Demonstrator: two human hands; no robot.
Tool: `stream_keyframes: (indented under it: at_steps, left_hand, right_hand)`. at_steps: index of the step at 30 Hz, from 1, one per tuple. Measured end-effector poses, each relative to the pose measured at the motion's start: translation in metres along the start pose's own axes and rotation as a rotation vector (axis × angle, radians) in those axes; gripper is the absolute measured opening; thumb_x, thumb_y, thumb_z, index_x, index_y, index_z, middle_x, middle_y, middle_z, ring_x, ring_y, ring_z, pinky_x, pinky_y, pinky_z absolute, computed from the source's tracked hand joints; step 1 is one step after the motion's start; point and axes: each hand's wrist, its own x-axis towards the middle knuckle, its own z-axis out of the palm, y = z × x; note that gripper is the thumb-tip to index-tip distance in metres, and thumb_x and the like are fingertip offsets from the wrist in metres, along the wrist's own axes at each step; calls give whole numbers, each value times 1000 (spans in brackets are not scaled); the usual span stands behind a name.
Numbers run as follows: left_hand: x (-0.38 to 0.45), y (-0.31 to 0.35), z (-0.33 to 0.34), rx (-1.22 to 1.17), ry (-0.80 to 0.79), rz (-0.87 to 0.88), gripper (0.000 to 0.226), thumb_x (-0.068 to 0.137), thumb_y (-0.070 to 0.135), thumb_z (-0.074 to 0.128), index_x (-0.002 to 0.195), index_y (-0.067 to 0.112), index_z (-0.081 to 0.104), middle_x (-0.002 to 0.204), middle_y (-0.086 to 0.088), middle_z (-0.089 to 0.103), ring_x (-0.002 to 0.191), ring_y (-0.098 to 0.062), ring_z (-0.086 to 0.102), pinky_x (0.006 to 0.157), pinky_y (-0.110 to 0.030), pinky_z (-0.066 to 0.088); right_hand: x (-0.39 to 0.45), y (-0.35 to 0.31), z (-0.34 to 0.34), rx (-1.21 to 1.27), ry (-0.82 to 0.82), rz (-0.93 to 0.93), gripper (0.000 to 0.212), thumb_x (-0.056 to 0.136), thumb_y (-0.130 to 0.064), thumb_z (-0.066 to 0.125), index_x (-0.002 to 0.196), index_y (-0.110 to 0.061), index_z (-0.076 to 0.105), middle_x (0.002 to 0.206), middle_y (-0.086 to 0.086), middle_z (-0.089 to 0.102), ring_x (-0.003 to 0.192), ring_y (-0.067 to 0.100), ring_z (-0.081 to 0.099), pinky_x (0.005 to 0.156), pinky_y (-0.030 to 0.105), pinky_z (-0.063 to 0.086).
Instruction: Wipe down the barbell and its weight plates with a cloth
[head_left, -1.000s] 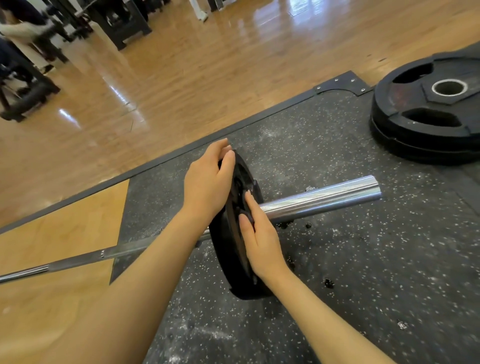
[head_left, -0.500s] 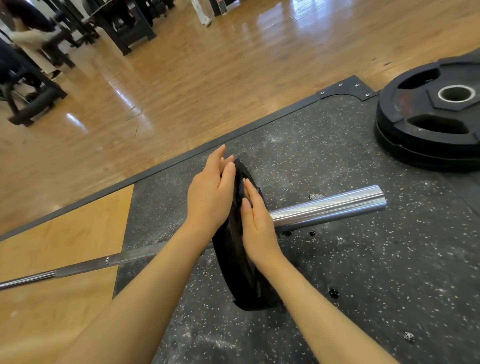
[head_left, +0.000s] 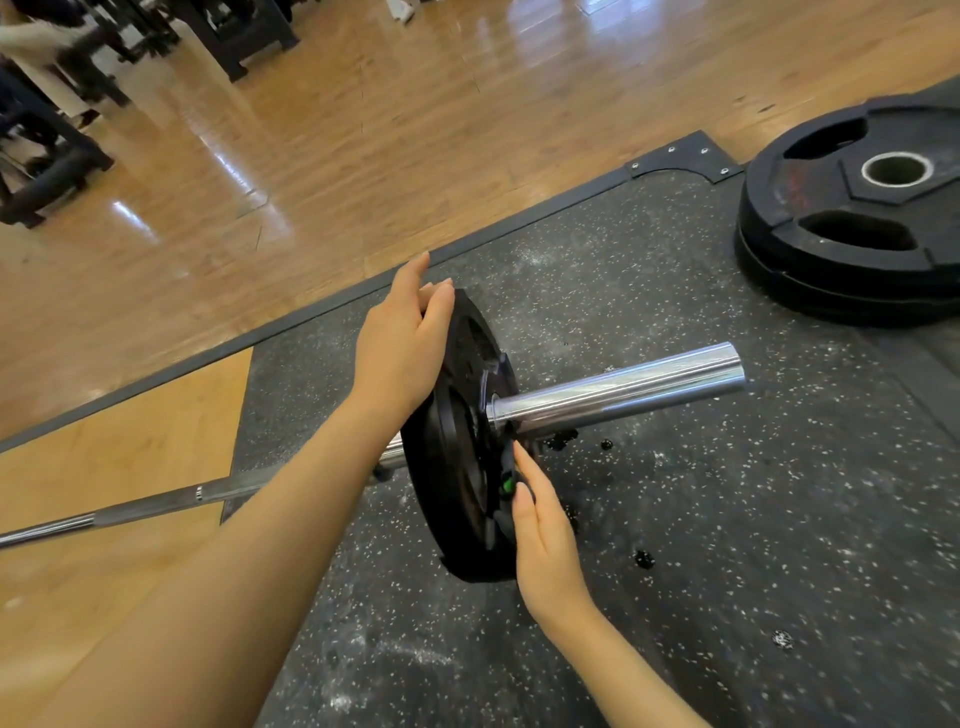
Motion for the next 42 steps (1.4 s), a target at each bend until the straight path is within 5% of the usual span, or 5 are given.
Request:
stream_keyframes:
  at_steps: [8,11,25,32,42]
  left_hand:
    - [7,-2,2,-1,-6,-16,52,101,44,39,149,26,33,105,34,45,71,37,38,67,-7,29]
    - [10,-3,2,10,4,-3,51,101,42,41,148,23,34,79,30,45,65,32,42,58,1,33]
    - [24,-7,4,-8,10,23,54,100,37,43,150,19,31,71,24,36,61,34,38,60,6,31]
    - [24,-8,5,-29,15,30,55,100,37,44,150,19,31,73,26,40,67,37,38,61,10,27]
    - [29,-7,5,-26,-19,15,54,101,38,40,151,20,29,72,22,43,60,32,39,61,5,32]
  right_hand:
    - [35,-33,9,-6,17,-75,41,106,-20,32,141,-41,31,144,-34,36,134,-14,30,108,7,26]
    - [44,-33,15,-61,-56,-77,46,106,-20,32,150,-31,24,155,-18,28,139,-11,22,117,18,20]
    - [-18,-2,18,86,82,-36,42,102,-37,32,144,-42,34,147,-31,36,140,-6,27,112,13,24]
    - [2,22,6,22,99,126,56,97,-46,35,148,-23,38,145,-14,47,135,1,39,115,37,33]
    - [16,-11,-17,-136,327,-70,42,96,-42,44,138,-43,39,131,-47,41,128,-18,35,100,0,28]
